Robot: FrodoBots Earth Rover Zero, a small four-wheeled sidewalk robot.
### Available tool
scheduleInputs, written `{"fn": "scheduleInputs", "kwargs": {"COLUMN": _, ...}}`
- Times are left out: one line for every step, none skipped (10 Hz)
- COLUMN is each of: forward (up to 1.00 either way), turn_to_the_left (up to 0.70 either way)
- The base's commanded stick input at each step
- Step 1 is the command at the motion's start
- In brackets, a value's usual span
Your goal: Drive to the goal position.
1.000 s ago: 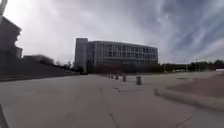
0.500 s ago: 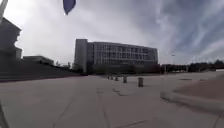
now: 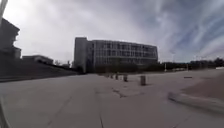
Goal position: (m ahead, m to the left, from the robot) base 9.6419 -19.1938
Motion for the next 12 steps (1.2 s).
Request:
{"fn": "scheduleInputs", "kwargs": {"forward": 0.85, "turn_to_the_left": -0.34}}
{"fn": "scheduleInputs", "kwargs": {"forward": 0.85, "turn_to_the_left": -0.34}}
{"fn": "scheduleInputs", "kwargs": {"forward": 0.85, "turn_to_the_left": -0.34}}
{"fn": "scheduleInputs", "kwargs": {"forward": 0.85, "turn_to_the_left": -0.34}}
{"fn": "scheduleInputs", "kwargs": {"forward": 0.85, "turn_to_the_left": -0.34}}
{"fn": "scheduleInputs", "kwargs": {"forward": 0.85, "turn_to_the_left": -0.30}}
{"fn": "scheduleInputs", "kwargs": {"forward": 0.85, "turn_to_the_left": -0.19}}
{"fn": "scheduleInputs", "kwargs": {"forward": 0.85, "turn_to_the_left": -0.07}}
{"fn": "scheduleInputs", "kwargs": {"forward": 0.85, "turn_to_the_left": 0.00}}
{"fn": "scheduleInputs", "kwargs": {"forward": 0.85, "turn_to_the_left": 0.00}}
{"fn": "scheduleInputs", "kwargs": {"forward": 0.85, "turn_to_the_left": 0.00}}
{"fn": "scheduleInputs", "kwargs": {"forward": 0.85, "turn_to_the_left": 0.00}}
